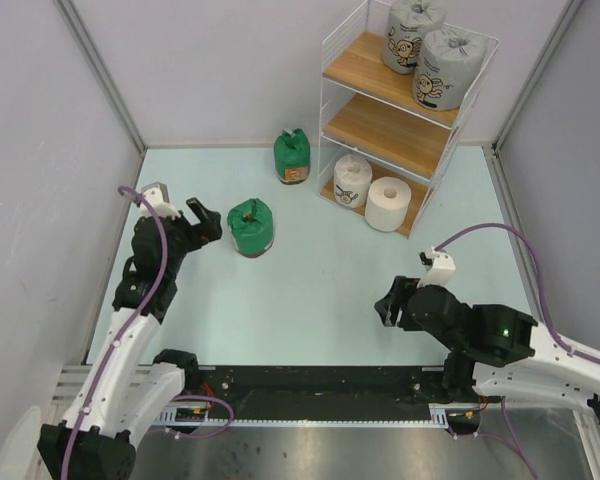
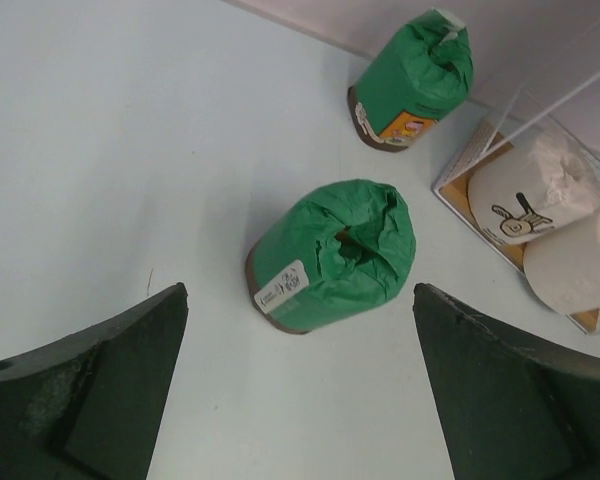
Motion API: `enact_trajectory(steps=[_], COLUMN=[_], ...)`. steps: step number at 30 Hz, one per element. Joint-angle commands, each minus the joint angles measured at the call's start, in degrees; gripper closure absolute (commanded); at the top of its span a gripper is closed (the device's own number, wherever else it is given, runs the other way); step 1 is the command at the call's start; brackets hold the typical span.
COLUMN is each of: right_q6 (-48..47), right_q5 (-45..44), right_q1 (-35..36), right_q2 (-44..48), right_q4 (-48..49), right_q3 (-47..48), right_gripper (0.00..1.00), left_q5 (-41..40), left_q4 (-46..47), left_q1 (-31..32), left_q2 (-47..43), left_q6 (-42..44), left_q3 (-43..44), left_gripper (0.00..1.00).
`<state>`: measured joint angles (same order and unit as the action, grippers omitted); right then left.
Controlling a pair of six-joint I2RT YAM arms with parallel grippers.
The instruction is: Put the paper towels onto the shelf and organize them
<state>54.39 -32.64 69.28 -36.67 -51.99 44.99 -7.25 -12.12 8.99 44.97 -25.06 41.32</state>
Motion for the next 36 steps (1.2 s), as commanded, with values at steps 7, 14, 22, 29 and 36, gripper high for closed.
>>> enact_trajectory(steps=[7, 14, 22, 29, 36], right_q6=[3.4, 0.1, -13.2, -21.7, -24.4], right_q5=[2.9, 3.4, 5.2, 16.9, 23.0], right_q1=[0.3, 0.3, -9.8, -24.5, -32.4], right_q2=[-2.7, -7.7, -9.0, -11.5, -12.1], right_q4=[-0.2, 3.5, 10.6, 16.2, 17.8], right_q3=[1.6, 1.7, 1.6, 1.6, 1.5], right_gripper=[0.32, 0.30, 0.26, 0.26, 0.26], left_q5=[10.0, 15.8, 12.3, 10.0, 7.4], left_q4=[-4.2, 3.9, 0.0, -5.2, -9.1], left_q1=[0.2, 0.3, 4.4, 5.9, 7.0], left_q2=[-0.7, 16.3, 45.4, 68.9, 88.7], left_q6=[1.7, 2.0, 9.1, 11.8, 11.5], left_q3=[6.2, 18.7, 45.4, 73.7, 96.0], left_gripper=[0.00, 0.00, 0.00, 0.00, 0.00])
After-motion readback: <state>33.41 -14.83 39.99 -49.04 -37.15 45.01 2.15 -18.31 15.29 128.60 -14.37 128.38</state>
